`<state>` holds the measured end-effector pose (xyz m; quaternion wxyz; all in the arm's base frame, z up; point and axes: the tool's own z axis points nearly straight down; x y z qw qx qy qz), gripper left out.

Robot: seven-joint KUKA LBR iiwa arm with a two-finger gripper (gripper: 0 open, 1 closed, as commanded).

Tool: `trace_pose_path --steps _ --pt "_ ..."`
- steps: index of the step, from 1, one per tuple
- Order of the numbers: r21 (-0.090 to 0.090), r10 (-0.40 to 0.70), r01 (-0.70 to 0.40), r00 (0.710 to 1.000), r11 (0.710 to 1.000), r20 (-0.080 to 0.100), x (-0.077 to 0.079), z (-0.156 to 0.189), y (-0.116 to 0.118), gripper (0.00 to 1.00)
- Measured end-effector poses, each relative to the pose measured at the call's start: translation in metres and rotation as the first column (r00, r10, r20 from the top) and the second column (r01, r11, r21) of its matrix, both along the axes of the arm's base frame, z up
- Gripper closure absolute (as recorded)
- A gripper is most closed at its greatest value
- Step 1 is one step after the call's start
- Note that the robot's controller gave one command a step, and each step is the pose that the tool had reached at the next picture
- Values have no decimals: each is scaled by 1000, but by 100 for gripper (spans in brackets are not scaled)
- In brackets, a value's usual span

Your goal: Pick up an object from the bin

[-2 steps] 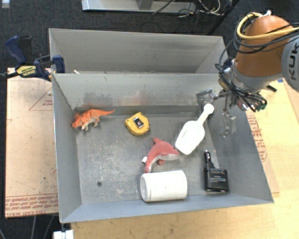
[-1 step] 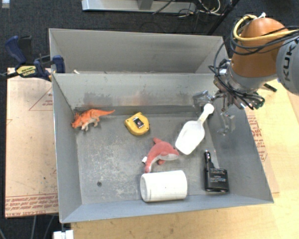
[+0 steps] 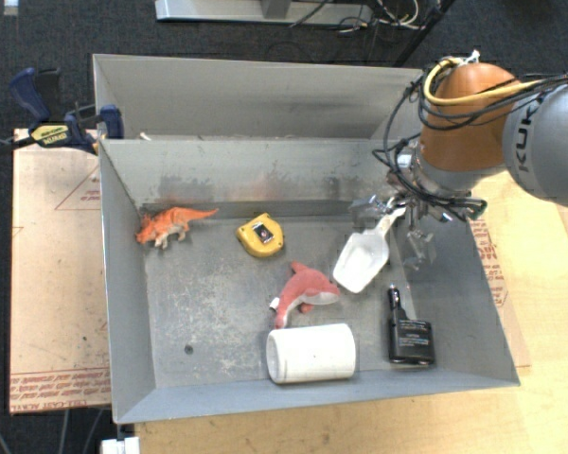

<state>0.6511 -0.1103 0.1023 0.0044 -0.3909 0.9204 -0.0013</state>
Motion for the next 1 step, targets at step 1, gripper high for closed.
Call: trace_pose_path --steps 1 --pt "0 309 -309 951 951 2 6 -32 16 100"
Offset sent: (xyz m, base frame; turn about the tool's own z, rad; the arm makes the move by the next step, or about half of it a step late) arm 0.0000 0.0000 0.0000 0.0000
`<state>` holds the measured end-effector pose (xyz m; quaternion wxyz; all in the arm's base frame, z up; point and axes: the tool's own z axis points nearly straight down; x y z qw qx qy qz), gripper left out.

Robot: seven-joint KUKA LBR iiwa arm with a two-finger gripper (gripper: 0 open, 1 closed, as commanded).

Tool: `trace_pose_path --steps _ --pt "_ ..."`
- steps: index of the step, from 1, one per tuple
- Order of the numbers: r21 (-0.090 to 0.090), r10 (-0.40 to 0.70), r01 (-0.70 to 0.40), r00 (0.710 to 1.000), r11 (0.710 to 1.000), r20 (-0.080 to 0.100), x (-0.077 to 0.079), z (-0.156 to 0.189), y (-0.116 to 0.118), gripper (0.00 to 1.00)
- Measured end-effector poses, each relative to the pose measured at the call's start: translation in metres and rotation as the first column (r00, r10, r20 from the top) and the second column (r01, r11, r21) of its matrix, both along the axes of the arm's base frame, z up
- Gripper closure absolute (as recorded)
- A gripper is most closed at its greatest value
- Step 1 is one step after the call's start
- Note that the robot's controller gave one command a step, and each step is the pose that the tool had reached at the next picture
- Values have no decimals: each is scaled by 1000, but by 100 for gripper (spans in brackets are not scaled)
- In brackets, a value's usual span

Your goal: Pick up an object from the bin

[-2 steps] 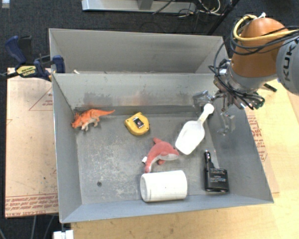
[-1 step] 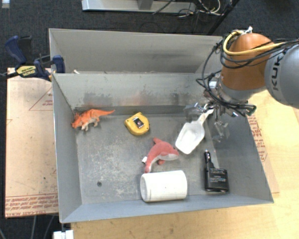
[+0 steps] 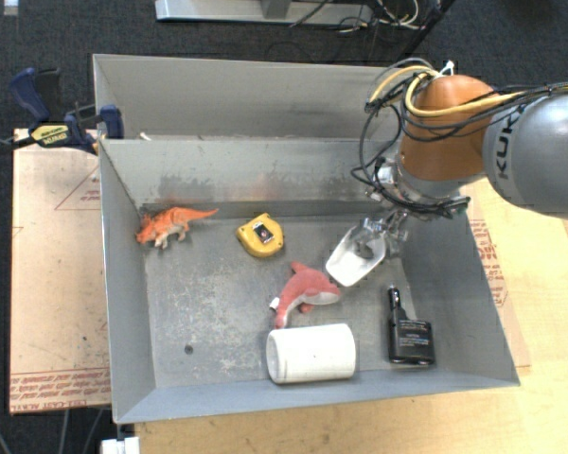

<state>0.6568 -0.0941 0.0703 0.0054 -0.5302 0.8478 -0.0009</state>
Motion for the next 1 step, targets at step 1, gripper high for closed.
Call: trace_pose_path --steps 1 --pt "0 0 0 1000 1000 0 0 0 0 100"
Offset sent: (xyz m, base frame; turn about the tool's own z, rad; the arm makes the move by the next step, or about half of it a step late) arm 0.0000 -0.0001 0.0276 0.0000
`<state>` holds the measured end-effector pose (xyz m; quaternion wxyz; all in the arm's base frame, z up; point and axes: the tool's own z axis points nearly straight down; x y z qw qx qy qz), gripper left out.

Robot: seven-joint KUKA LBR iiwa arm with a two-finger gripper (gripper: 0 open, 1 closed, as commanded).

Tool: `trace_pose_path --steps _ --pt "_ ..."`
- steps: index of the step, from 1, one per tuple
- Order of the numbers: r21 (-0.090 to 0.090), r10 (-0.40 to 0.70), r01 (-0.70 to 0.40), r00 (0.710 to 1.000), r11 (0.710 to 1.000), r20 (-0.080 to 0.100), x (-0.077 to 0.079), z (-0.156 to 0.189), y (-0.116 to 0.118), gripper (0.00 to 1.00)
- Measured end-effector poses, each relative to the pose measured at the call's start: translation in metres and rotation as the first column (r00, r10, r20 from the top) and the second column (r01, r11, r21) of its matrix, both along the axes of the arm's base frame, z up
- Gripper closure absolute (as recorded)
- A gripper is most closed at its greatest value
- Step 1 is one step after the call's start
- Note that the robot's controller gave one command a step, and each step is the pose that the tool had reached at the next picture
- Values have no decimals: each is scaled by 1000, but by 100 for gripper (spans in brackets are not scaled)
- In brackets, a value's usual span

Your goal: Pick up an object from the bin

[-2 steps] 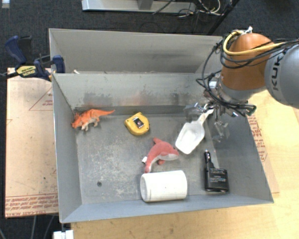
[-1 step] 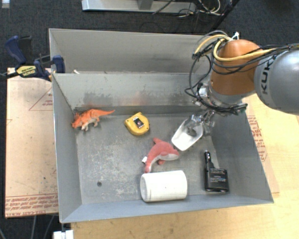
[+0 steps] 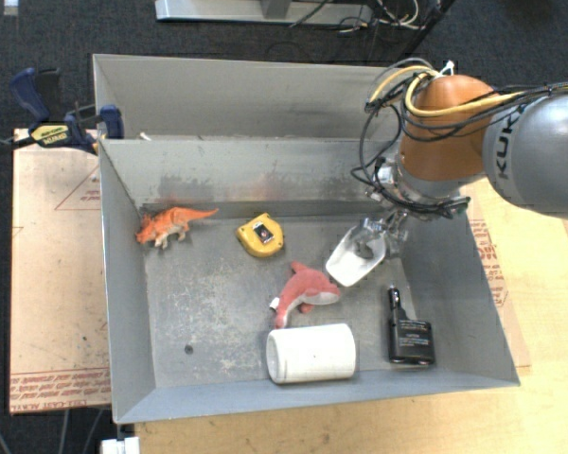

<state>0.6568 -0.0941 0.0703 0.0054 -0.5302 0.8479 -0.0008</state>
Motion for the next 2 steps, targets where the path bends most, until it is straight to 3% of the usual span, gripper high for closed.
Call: trace_pose_path --steps 2 --pt "2 0 0 1000 1000 -8 -2 14 1 100"
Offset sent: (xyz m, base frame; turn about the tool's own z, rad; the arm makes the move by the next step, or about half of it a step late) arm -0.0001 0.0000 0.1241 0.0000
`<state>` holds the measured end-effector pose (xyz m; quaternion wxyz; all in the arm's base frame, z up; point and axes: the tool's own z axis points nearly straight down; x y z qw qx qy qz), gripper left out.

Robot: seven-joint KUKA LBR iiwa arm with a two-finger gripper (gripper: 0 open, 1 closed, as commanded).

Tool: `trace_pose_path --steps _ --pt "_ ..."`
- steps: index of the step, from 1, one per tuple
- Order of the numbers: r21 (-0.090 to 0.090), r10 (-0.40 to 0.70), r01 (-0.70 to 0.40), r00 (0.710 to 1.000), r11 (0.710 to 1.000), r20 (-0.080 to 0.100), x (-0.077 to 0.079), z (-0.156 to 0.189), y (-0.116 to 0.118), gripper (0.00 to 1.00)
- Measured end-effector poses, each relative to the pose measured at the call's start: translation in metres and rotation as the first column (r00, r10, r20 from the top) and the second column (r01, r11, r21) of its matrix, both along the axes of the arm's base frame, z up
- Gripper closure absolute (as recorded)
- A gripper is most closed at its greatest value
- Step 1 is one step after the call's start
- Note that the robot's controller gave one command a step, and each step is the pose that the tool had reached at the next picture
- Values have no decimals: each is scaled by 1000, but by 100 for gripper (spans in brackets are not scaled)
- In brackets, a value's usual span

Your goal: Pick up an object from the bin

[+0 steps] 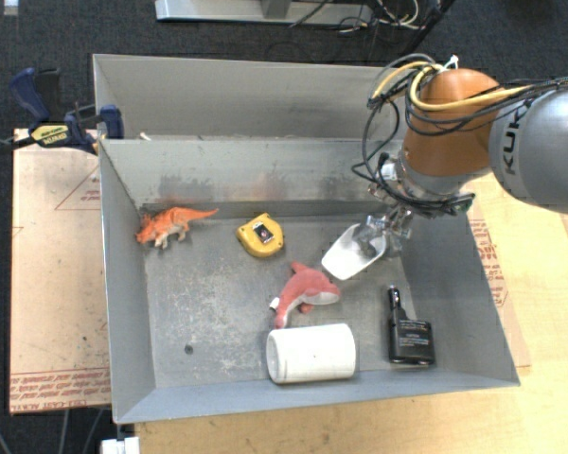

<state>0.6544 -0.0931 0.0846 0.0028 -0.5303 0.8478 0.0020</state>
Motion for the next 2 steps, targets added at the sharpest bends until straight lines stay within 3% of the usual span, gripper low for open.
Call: trace_pose_path --steps 2 --pt "0 -1 1 1000 1000 7 2 38 0 100"
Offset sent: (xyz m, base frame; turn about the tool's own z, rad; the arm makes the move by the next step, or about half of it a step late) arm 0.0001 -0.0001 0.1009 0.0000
